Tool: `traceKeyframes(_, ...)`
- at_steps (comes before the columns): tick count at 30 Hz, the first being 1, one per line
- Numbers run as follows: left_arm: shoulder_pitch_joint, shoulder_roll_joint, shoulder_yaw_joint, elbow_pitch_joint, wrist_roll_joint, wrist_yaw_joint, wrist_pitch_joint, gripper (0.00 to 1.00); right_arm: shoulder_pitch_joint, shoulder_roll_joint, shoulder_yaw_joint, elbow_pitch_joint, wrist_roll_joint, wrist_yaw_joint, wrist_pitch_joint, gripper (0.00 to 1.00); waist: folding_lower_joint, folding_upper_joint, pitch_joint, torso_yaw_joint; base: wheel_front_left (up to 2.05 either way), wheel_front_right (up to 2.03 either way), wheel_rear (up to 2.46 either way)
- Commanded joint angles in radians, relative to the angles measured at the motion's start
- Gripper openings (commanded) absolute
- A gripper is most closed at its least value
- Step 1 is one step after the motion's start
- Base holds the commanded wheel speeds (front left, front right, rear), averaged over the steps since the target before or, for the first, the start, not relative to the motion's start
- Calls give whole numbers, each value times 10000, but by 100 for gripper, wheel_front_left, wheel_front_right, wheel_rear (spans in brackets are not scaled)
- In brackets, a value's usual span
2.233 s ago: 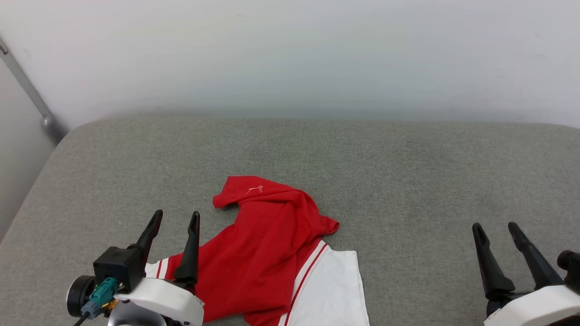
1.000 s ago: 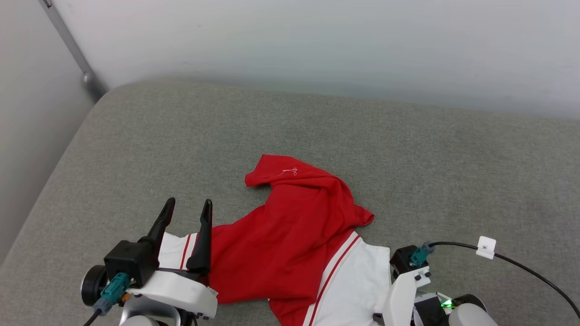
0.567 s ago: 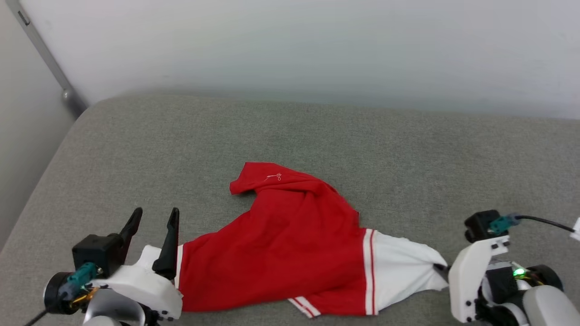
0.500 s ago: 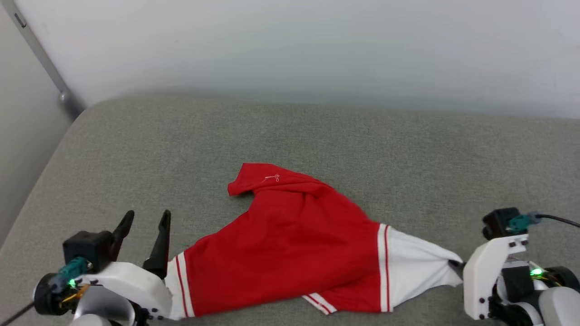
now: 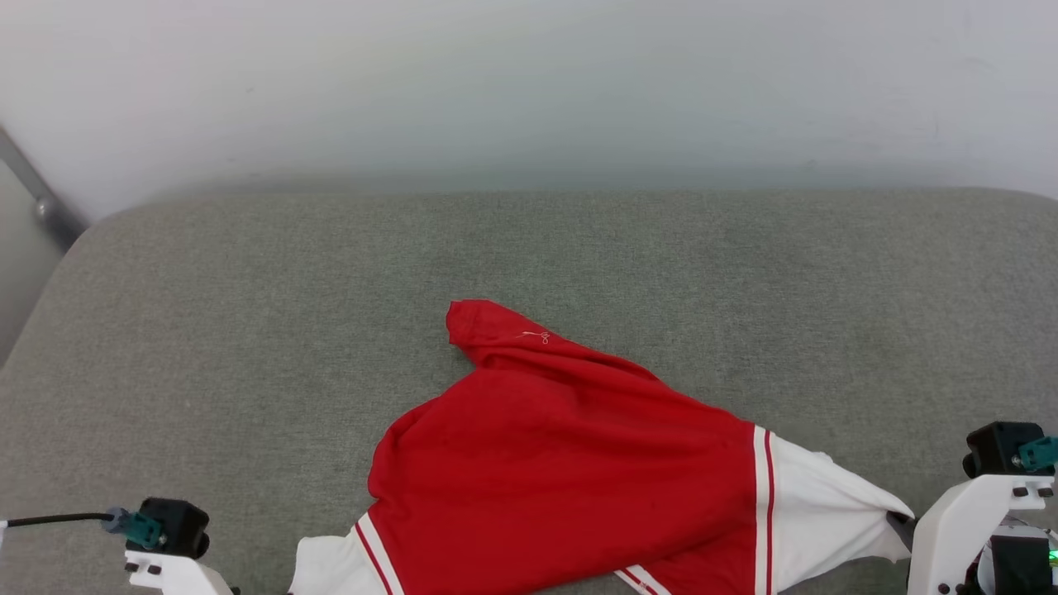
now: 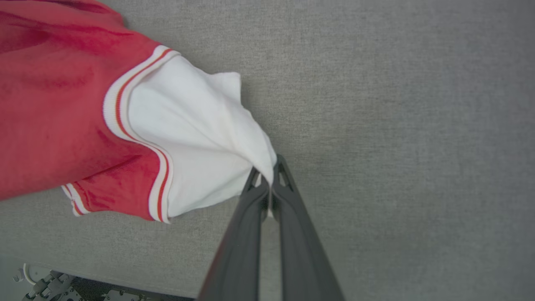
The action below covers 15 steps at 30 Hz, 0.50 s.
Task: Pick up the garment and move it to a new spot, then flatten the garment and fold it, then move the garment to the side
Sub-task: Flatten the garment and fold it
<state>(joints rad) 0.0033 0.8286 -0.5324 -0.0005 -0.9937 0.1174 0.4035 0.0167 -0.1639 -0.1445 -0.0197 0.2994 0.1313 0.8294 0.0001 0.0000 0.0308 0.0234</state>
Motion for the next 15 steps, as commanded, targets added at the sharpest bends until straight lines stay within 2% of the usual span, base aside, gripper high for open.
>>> traceKeyframes(1, 170, 101, -66, -104, -187, -85, 289, 100, 111, 88, -54, -102, -69, -11, 28, 0, -1, 0, 4, -51, 0, 0, 0)
traceKeyframes(3, 265, 189, -188, -155, -378, -133, 673, 100, 222, 216, -81, -183, -102, -11, 45, 0, -1, 0, 19, -78, 0, 0, 0)
traceKeyframes(6, 143, -15, -349, -59, -541, -274, 948, 100, 273, 338, -109, -278, -106, -9, 75, 0, -1, 0, 86, -96, 0, 0, 0)
traceKeyframes(15, -928, -1106, -1076, 1507, -206, -744, 1326, 100, 314, 554, -209, -542, -134, -11, 227, 0, -1, 0, 420, -114, 0, 0, 0)
